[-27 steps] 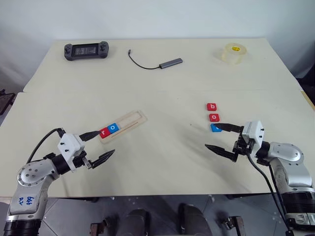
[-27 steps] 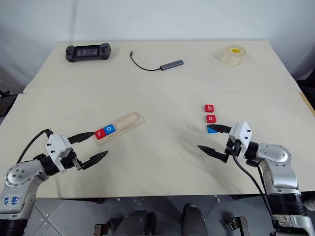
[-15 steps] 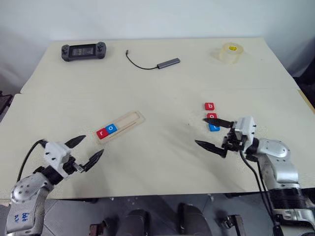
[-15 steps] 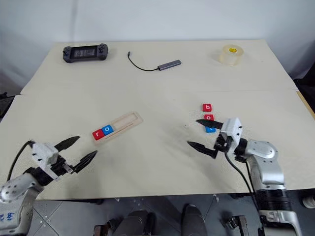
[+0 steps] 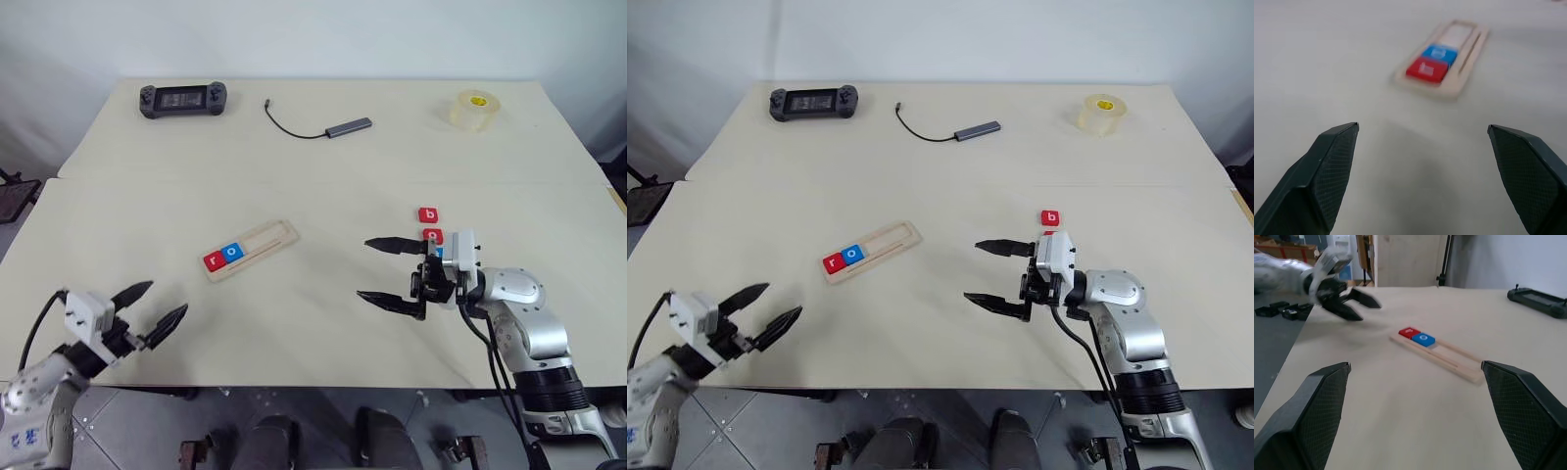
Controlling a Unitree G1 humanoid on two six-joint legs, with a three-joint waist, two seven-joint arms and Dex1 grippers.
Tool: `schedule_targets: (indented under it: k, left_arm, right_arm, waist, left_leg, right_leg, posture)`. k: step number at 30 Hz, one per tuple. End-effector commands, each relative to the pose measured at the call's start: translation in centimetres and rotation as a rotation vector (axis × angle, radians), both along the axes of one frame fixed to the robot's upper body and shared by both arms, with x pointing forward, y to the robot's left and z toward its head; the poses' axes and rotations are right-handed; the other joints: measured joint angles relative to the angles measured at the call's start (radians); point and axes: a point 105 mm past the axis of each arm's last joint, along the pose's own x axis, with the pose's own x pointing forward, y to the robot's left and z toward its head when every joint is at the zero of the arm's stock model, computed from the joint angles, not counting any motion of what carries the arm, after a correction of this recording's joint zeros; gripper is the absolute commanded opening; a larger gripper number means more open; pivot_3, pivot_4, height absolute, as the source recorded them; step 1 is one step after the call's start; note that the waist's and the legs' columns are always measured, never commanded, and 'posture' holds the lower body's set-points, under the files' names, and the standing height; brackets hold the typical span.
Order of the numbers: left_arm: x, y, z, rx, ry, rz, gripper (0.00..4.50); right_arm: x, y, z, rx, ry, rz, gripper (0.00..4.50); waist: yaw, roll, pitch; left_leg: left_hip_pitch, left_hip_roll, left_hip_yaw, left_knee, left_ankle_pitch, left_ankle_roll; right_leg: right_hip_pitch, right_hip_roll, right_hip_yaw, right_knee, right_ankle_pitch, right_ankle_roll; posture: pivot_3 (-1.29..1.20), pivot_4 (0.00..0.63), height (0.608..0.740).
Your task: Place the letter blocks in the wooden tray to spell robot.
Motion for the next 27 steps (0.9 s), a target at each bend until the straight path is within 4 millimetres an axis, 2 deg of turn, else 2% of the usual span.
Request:
schedule_targets:
  k: [1,4,9,16,21,26,27]
  left_arm:
    - [1.6,-0.7,0.6,0.039,0.019,-0.080,4.50]
    - [3.5,-1.5,0.7,0.072,0.040,-0.135,4.50]
    - [5.8,-2.1,-0.4,0.143,0.101,-0.180,4.50]
    - [6.8,-2.3,-1.3,0.144,0.143,-0.194,4.50]
    - [6.6,-2.4,-2.5,0.149,0.206,-0.222,4.50]
    - [6.4,-2.3,-2.9,0.164,0.213,-0.231,3.39]
    - [6.4,-2.5,-2.8,0.163,0.200,-0.239,3.39]
  right_arm:
    - [-0.3,-0.5,1.0,0.008,-0.033,-0.006,4.47]
    - [-0.5,-0.6,0.9,0.007,-0.028,-0.016,4.47]
    - [-0.8,-1.2,0.9,0.005,-0.024,-0.047,4.47]
    - [-1.2,-1.6,0.9,0.009,-0.018,-0.076,4.47]
    - [-1.3,-1.6,0.9,0.013,-0.014,-0.086,4.47]
    - [-1.2,-1.8,0.9,0.009,-0.014,-0.092,4.50]
    - [-1.2,-1.9,0.9,0.008,-0.013,-0.093,4.50]
  waist:
    - [-0.002,0.000,0.000]
    - [-0.004,0.000,0.000]
    - [-0.018,0.000,0.000]
    - [-0.022,0.000,0.000]
    - [-0.022,0.000,0.000]
    - [-0.022,0.000,0.000]
    - [-0.022,0.000,0.000]
  left_leg:
    - [0.000,0.000,0.000,0.000,0.000,0.000]
    - [0.000,0.000,0.000,0.000,0.000,0.000]
    - [0.000,0.000,0.001,-0.001,0.000,0.000]
    - [0.000,0.000,0.001,0.000,0.000,0.000]
    - [0.000,0.000,0.001,0.001,0.000,0.000]
    - [0.000,0.000,0.001,0.002,0.000,0.000]
    - [0.000,0.000,0.001,0.002,0.000,0.000]
  right_leg:
    - [0.000,0.000,0.000,0.000,0.000,0.000]
    - [-0.001,0.001,0.000,0.000,0.000,0.000]
    - [-0.001,0.001,-0.001,0.000,0.000,0.000]
    - [-0.001,0.001,-0.001,0.001,0.000,0.000]
    - [0.000,0.001,-0.001,0.001,0.000,0.000]
    - [0.000,0.000,-0.001,0.002,0.000,0.000]
    - [0.000,0.000,-0.001,0.002,0.000,0.000]
  posture:
    - [0.00,0.150,0.740]
    - [0.00,0.150,0.740]
    - [0.00,0.150,0.740]
    - [0.00,0.150,0.740]
    - [0.00,0.150,0.740]
    - [0.00,0.150,0.740]
    - [0.00,0.150,0.740]
